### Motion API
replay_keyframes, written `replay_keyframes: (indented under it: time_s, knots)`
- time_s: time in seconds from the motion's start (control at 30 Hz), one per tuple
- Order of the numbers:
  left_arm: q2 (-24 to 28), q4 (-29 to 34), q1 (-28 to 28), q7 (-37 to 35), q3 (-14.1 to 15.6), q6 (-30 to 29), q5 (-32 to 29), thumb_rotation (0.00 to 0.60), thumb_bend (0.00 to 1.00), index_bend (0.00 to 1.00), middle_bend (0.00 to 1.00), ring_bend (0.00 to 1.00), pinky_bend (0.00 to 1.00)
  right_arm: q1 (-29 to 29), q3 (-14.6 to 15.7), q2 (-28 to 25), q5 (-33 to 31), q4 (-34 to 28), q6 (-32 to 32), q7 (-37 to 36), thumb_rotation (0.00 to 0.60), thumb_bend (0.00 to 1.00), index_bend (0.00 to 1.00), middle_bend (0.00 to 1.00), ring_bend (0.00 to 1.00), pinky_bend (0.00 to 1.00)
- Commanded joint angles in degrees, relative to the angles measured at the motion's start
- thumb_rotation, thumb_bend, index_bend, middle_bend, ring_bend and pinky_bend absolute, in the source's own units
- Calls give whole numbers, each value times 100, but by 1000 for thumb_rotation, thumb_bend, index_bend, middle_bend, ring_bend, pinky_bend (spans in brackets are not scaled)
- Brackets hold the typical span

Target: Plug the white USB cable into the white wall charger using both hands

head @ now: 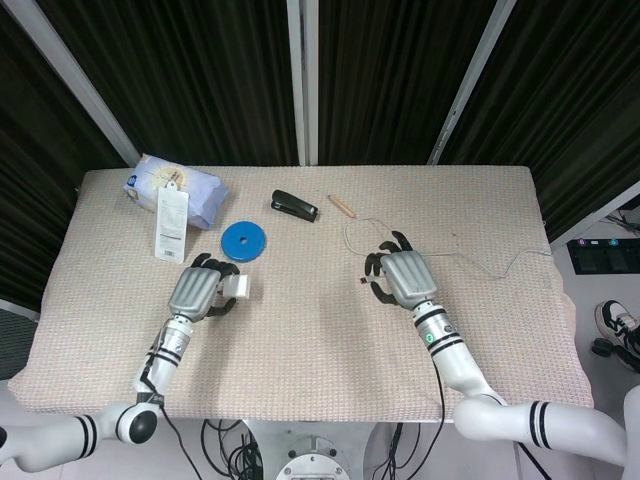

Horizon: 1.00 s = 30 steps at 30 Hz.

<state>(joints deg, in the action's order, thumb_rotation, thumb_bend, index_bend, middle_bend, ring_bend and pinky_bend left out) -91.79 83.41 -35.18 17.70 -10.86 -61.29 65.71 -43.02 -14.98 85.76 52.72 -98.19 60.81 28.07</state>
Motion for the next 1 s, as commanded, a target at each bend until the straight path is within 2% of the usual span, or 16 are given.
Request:
replay_keyframes:
  time_s: [0.03,0.23,0.37,0.57,1.0]
  knots:
    - [93,398,-140,463,-176,-103,-139,586,422,465,459,259,147,-370,-221,204,-532,-173,-39,454,600,357,575,510,220,86]
    - [68,885,-431,1357,-428,-208,-640,588,423,465,460,264,152,-831,-478,619,-1325,-43,64,838,600,360,581,510,232,91]
    - [15,1114,-617,1747,-609,-290,-1013,588,421,466,465,271,172,-1049,-601,876,-1625,96,199,944,600,362,582,510,233,91]
    - [-76,1409,-885,2241,-788,-433,-1581,588,420,466,471,283,191,-1317,-679,1204,-1804,273,466,1136,600,362,582,510,233,92]
    - [-169,1781,-1218,2784,-880,-883,-2297,590,419,468,472,288,206,-1591,-737,1726,-1886,673,894,1346,600,362,583,511,233,92]
